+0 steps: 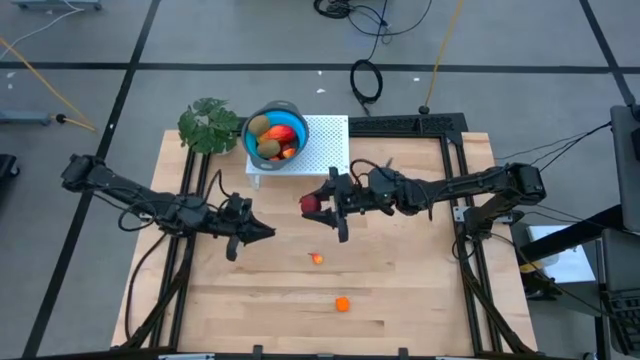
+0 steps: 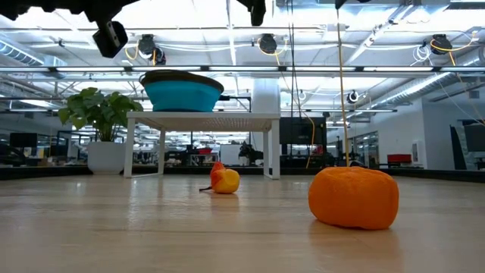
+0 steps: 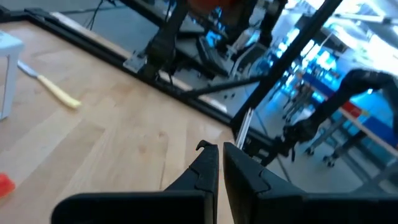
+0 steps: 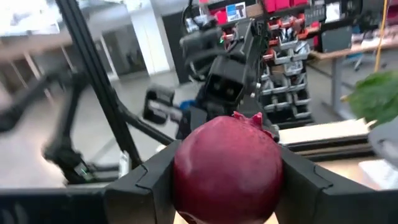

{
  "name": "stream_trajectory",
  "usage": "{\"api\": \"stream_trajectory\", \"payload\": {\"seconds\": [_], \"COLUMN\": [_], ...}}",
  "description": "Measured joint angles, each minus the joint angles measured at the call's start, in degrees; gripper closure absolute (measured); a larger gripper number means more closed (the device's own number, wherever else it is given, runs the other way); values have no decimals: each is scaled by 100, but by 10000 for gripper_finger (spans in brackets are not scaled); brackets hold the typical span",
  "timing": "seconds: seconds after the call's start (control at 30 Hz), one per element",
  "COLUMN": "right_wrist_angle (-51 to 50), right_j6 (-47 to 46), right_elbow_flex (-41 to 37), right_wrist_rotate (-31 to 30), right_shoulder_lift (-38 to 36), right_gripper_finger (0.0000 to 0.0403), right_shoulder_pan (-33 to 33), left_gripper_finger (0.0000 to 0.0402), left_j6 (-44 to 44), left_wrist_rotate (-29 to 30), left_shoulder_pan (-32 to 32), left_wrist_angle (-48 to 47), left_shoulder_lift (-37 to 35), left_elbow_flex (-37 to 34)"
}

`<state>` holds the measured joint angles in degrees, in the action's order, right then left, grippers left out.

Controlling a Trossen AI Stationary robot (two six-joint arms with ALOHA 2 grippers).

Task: Pick & Place Fruit
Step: Put the pomegranate into the strainer bowl on the shelf

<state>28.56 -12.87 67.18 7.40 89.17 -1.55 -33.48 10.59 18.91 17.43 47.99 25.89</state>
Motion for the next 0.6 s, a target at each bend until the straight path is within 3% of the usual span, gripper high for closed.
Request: {"api": "stream_trajectory", "payload": {"seconds": [0.3,0.6], "right_wrist_angle": [-225,-230], "right_j6": [1669,2642], "right_elbow_flex": [0,0], "right_wrist_rotate": [-11,-333], "right_shoulder_lift": [0,0], "right_gripper_finger": [211,207], "right_shoulder_pan": [-1,25], "left_gripper_finger": [372,258], "left_j6": [-201,-836], "left_wrist_rotate": [285,610], "left_shoulder_pan": [-314,-676], "left_wrist_angle": [616,947], "left_shoulder_lift": [2,6], "left_elbow_flex": [0,0]}}
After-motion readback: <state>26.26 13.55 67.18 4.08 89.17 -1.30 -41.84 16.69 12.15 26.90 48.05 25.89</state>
